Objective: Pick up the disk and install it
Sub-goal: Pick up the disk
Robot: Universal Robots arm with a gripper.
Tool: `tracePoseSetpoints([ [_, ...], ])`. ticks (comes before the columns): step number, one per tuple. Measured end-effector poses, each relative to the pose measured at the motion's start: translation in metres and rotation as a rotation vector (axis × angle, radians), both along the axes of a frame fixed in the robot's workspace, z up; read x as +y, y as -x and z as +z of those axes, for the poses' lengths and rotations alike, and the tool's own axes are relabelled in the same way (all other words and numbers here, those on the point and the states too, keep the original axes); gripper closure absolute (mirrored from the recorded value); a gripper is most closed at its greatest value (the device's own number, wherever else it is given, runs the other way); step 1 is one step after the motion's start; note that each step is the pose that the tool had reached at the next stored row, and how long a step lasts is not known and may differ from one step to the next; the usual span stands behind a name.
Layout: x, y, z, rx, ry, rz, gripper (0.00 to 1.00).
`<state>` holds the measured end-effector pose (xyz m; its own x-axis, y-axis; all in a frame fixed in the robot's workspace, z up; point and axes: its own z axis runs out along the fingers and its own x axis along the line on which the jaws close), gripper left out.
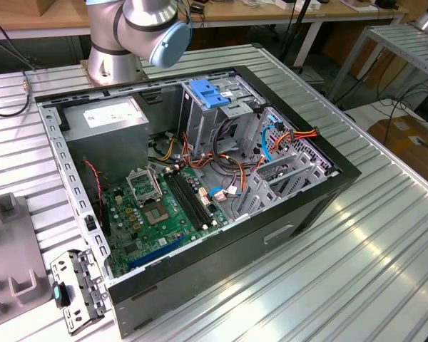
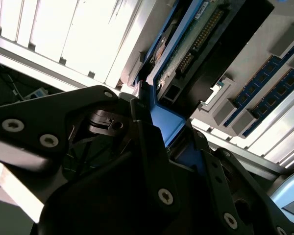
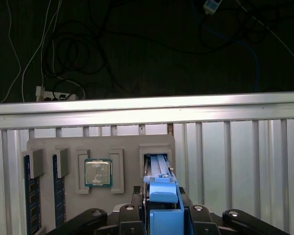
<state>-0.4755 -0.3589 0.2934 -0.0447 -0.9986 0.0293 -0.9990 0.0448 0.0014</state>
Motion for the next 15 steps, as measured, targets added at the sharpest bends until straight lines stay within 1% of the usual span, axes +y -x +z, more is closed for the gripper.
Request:
tracePoseSetpoints([
  [15,0.0,0.0,-0.0003,0.0001,0.0,0.0,0.63],
])
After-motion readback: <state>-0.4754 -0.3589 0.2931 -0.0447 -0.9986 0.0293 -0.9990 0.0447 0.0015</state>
